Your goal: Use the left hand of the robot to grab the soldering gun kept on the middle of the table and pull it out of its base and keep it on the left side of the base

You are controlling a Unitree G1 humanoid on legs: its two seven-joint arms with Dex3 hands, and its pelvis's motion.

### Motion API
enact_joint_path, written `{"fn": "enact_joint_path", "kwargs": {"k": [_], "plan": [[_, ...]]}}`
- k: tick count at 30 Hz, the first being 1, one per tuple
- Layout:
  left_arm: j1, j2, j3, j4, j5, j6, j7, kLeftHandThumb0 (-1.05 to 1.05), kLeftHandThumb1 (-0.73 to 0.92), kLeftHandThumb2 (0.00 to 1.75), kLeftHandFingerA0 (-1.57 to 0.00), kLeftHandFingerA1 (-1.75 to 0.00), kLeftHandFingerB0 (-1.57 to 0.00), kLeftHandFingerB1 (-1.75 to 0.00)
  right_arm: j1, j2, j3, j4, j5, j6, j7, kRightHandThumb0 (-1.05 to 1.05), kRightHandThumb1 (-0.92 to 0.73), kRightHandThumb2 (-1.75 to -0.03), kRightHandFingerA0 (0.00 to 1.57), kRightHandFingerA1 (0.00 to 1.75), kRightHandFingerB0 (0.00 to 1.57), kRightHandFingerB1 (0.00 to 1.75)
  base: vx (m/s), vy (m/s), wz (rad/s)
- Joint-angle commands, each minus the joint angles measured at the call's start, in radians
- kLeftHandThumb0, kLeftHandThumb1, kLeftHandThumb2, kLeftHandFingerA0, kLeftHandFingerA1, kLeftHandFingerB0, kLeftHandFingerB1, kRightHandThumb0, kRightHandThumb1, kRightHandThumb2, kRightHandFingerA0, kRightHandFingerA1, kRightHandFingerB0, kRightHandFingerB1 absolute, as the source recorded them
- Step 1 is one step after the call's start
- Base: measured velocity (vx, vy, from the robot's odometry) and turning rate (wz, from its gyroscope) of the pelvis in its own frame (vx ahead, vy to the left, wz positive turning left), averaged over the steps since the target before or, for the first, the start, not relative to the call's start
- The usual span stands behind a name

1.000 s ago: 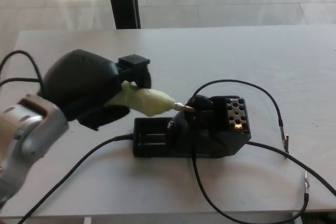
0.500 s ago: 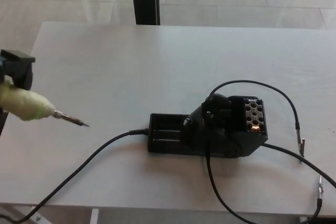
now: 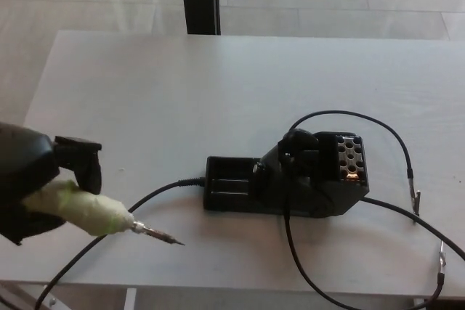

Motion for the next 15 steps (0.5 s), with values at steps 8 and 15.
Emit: {"fn": "enact_joint_path", "kwargs": {"k": [8,15], "plan": [[-0.037,-0.196,-0.009,0.076,0.031,0.159,0.059,0.02,0.55,1.09,-1.19,-1.45,-0.91,-1.23,-0.003,-0.024,0.02,0.006,0.005,-0.005,0.021,-1.05,-0.88,-0.77,1.57,1.03,1.14,0.99,0.0,0.0,0.0],[-0.03,-0.201,-0.019,0.107,0.056,0.175,0.069,-0.16,0.67,0.64,-0.94,-1.14,-0.51,-0.59,0.001,-0.021,0.033,0.0,0.0,-0.006,0.019,-1.05,-0.87,-0.78,1.57,1.02,1.15,0.98,0.0,0.0,0.0]]}}
